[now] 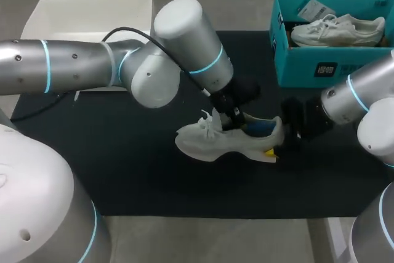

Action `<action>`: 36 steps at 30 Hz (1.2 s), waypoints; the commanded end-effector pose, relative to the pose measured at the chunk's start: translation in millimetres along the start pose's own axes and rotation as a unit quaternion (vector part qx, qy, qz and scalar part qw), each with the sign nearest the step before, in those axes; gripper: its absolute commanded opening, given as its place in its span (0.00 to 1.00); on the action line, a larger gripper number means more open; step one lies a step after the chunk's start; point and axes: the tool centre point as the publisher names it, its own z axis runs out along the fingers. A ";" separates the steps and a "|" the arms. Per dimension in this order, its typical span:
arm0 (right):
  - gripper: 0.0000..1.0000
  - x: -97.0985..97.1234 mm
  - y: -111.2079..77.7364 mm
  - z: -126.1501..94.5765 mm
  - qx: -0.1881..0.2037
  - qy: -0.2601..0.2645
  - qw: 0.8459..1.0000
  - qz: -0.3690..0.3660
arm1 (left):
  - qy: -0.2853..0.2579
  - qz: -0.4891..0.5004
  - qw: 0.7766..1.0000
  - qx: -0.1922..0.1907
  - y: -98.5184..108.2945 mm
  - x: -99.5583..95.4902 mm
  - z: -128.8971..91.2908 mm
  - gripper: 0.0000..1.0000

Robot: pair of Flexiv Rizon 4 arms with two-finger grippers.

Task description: Take the shoe out of the shoebox, open the shoe tongue, remove and reinsert the insole, then place the shoe into the shoebox

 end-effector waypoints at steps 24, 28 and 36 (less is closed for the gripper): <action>0.00 2.4 -0.8 1.2 0.001 -0.001 1.000 0.000 | 0.169 0.026 0.967 0.191 -30.5 14.8 -63.4 0.00; 0.00 2.4 -0.8 1.2 0.001 -0.001 1.000 0.000 | 0.181 0.039 0.961 0.206 -42.8 21.7 -71.3 0.00; 0.00 2.4 -0.8 1.2 0.001 -0.001 1.000 0.000 | 0.179 0.049 0.960 0.212 -61.7 22.5 -68.5 0.00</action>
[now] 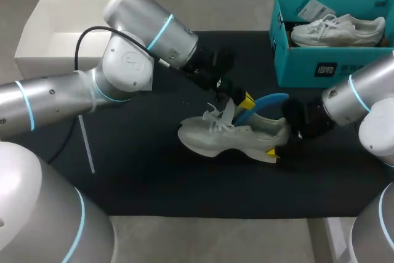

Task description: Take the shoe out of the shoebox, open the shoe tongue, remove and reinsert the insole, then place the shoe into the shoebox

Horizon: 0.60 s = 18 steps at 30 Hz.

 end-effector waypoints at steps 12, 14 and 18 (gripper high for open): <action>0.00 1.1 -0.3 3.9 0.001 -0.001 1.000 0.000 | 0.012 0.022 0.999 0.028 -35.2 0.8 6.2 0.00; 0.00 1.1 -0.3 3.9 0.001 -0.001 1.000 0.000 | 0.016 0.033 0.999 0.040 -43.8 5.6 1.0 0.00; 0.00 1.1 -0.3 3.9 0.001 -0.001 1.000 0.000 | 0.040 0.054 0.995 0.080 -60.9 16.6 -13.5 0.00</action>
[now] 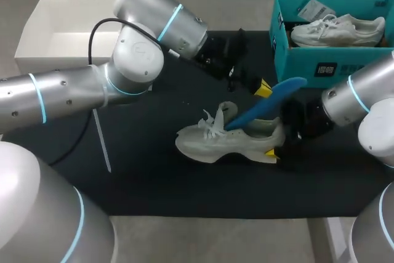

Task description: Take the shoe out of the shoebox, open the shoe tongue, remove and reinsert the insole, then place the shoe into the shoebox

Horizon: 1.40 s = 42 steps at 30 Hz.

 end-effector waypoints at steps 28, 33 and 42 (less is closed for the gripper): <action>0.00 0.5 -0.2 2.0 0.001 -0.001 1.000 0.000 | 0.083 0.122 0.980 0.132 -123.4 35.8 -48.3 0.00; 0.00 0.5 -0.2 2.0 0.001 -0.001 1.000 0.000 | 0.083 0.122 0.980 0.132 -123.4 35.8 -48.3 0.00; 0.00 0.5 -0.2 2.0 0.001 -0.001 1.000 0.000 | 0.082 0.101 0.978 0.162 -127.1 44.4 -56.4 0.00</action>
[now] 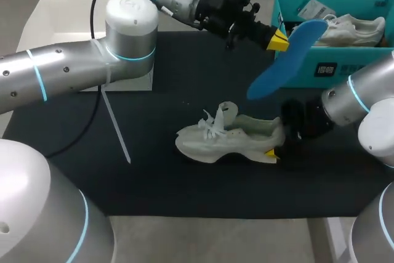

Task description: Take the shoe out of the shoebox, open the shoe tongue, remove and reinsert the insole, then place the shoe into the shoebox

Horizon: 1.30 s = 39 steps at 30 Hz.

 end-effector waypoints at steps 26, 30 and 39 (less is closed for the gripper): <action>0.00 0.5 -0.2 2.1 0.001 -0.001 1.000 0.000 | 0.063 -0.146 0.931 0.329 -99.2 146.1 -45.0 0.00; 0.00 0.5 -0.2 2.1 0.001 -0.001 1.000 0.000 | 0.088 -0.169 0.917 0.351 -94.9 167.1 -50.3 0.00; 0.00 0.5 -0.2 2.1 0.001 -0.001 1.000 0.000 | 0.152 -0.231 0.895 0.349 -87.8 214.3 -44.2 0.00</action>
